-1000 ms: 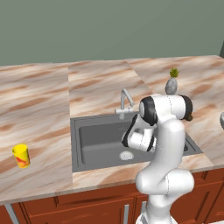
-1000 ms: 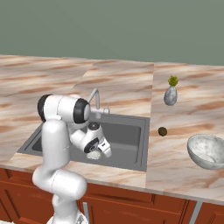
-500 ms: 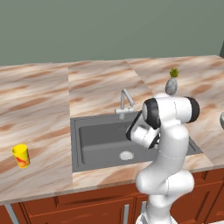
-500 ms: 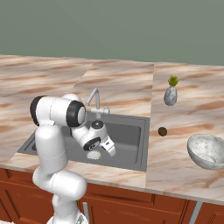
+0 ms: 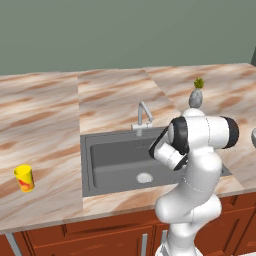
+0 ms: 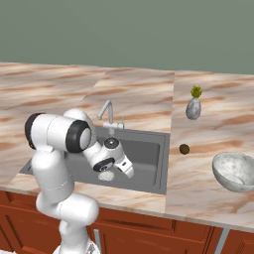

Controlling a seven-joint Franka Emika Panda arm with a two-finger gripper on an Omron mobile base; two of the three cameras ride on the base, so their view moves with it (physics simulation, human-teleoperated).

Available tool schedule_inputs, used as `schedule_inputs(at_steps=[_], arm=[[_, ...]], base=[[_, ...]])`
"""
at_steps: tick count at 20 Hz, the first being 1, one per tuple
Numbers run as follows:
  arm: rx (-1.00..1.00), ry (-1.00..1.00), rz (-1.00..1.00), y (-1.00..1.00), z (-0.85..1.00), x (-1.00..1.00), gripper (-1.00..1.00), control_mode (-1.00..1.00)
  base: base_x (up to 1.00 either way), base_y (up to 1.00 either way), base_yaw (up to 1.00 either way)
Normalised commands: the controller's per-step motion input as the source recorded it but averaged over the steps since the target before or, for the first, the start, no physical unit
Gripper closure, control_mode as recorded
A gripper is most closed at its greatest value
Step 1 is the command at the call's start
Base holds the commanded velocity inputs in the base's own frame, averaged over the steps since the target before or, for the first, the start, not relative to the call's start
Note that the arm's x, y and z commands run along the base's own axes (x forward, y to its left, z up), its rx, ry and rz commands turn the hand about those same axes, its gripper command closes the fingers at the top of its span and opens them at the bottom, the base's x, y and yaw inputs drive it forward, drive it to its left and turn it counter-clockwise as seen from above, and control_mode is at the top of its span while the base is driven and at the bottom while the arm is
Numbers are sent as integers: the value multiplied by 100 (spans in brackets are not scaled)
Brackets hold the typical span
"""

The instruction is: Remove the kiwi and broccoli from the sink. Then move the bowl and cup from the counter to the sink for washing.

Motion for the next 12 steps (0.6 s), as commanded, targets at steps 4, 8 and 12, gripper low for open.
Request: schedule_inputs(at_steps=[4,8,12], arm=[[0,1,0,-15,46,0,100,-100],[0,3,0,-13,47,1,100,-100],[0,2,0,-11,49,3,100,-100]], base=[[0,0,0],[0,0,0],[0,0,0]])
